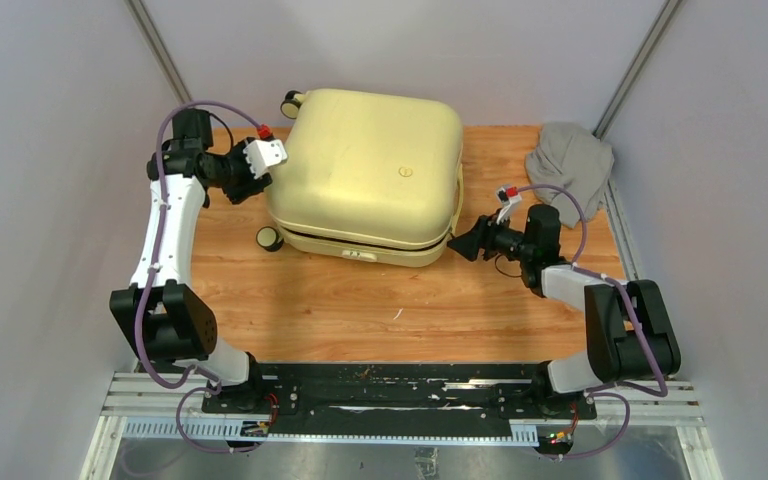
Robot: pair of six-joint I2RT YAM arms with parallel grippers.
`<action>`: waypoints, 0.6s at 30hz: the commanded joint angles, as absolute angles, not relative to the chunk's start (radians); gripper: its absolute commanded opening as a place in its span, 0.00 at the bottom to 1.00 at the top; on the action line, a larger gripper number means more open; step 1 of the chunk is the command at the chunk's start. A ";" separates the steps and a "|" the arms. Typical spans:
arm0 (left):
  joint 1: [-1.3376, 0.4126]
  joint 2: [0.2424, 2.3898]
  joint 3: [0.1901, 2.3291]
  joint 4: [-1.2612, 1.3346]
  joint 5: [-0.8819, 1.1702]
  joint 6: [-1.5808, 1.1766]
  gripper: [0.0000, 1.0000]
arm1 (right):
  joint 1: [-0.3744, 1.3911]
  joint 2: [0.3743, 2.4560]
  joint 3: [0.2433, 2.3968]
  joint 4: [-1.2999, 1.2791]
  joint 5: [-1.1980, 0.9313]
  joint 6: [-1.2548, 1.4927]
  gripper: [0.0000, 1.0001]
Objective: Pack the luggage
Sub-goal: Zip the luggage at the center of the board.
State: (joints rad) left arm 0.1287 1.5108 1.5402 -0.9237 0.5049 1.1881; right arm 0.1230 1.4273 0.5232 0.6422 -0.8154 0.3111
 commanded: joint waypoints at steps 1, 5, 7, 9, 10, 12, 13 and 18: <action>0.127 1.499 1.600 -0.850 0.565 1.088 0.00 | 0.117 1.437 0.521 0.725 -0.871 0.270 0.64; 0.124 1.495 1.576 -0.850 0.565 1.092 0.00 | 0.119 1.472 0.538 0.759 -0.941 0.277 0.64; 0.123 1.491 1.562 -0.850 0.565 1.096 0.00 | 0.125 1.496 0.541 0.782 -0.971 0.287 0.63; 0.123 1.490 1.555 -0.850 0.566 1.097 0.00 | 0.129 1.517 0.546 0.784 -0.985 0.287 0.59; 0.123 1.491 1.552 -0.850 0.566 1.097 0.00 | 0.132 1.527 0.548 0.784 -0.989 0.286 0.57; 0.123 1.484 1.543 -0.851 0.564 1.102 0.00 | 0.136 1.541 0.552 0.782 -0.991 0.286 0.53; 0.123 1.478 1.533 -0.852 0.559 1.113 0.01 | 0.138 1.544 0.554 0.778 -0.992 0.282 0.51; 0.123 1.447 1.467 -0.978 0.509 1.348 0.56 | 0.142 1.531 0.577 0.707 -0.979 0.250 0.42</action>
State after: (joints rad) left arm 0.1268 1.4895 1.5143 -0.8696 0.5377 1.1805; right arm 0.1287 1.5360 0.5369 0.7368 -0.9737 0.2905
